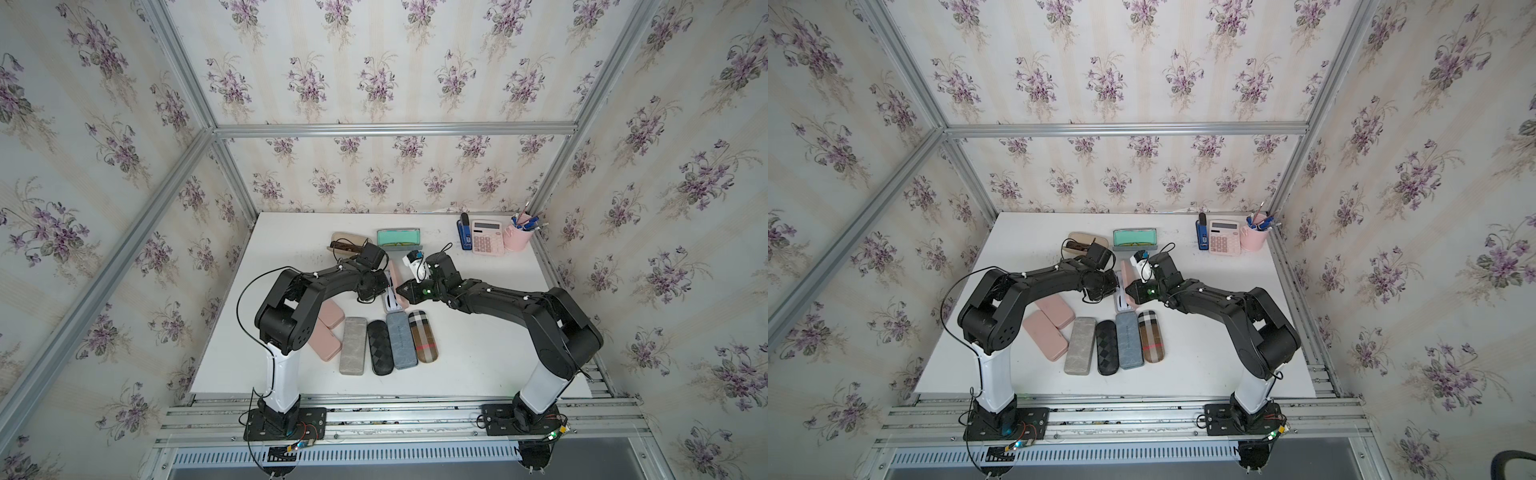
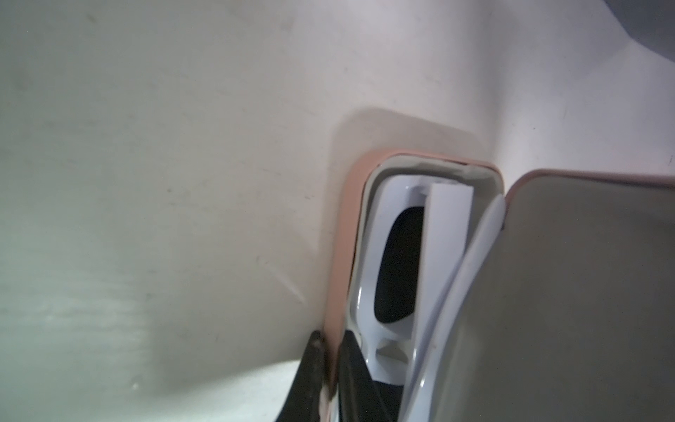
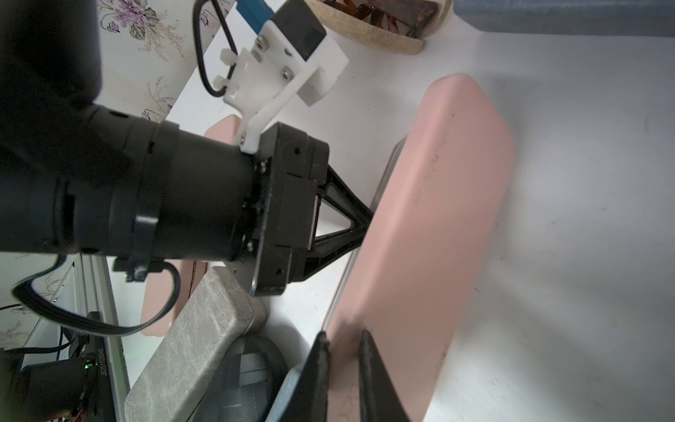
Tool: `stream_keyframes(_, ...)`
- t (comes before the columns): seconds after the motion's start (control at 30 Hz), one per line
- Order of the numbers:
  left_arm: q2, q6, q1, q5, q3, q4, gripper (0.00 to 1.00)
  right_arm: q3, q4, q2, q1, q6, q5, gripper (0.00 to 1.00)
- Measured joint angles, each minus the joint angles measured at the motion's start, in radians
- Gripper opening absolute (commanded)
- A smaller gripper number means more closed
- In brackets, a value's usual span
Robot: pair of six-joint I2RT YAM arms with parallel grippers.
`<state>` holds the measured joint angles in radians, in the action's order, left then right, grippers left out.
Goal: Close the glasses case
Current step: Close the glasses case at the center of the board.
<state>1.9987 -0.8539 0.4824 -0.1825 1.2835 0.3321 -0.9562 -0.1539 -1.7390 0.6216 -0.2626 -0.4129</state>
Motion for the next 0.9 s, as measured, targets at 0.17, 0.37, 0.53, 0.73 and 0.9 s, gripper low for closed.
stream_keyframes(0.17,0.000,0.000,0.000,0.000,0.000,0.000,0.12,-0.001,-0.003,-0.003,0.000,0.000,-0.003,0.17)
stream_keyframes(0.37,0.000,0.000,0.000,0.000,0.000,0.000,0.12,-0.001,-0.003,-0.004,0.002,0.000,-0.003,0.17)
stream_keyframes(0.53,0.000,0.001,0.000,0.000,-0.001,-0.001,0.12,-0.002,-0.006,-0.007,0.005,0.000,-0.003,0.17)
stream_keyframes(0.73,-0.001,0.001,0.000,0.000,-0.002,-0.003,0.12,-0.004,-0.009,-0.015,0.011,0.000,-0.003,0.16)
stream_keyframes(0.9,-0.001,0.001,0.000,0.000,-0.002,-0.003,0.12,-0.004,-0.011,-0.016,0.012,0.000,-0.003,0.16)
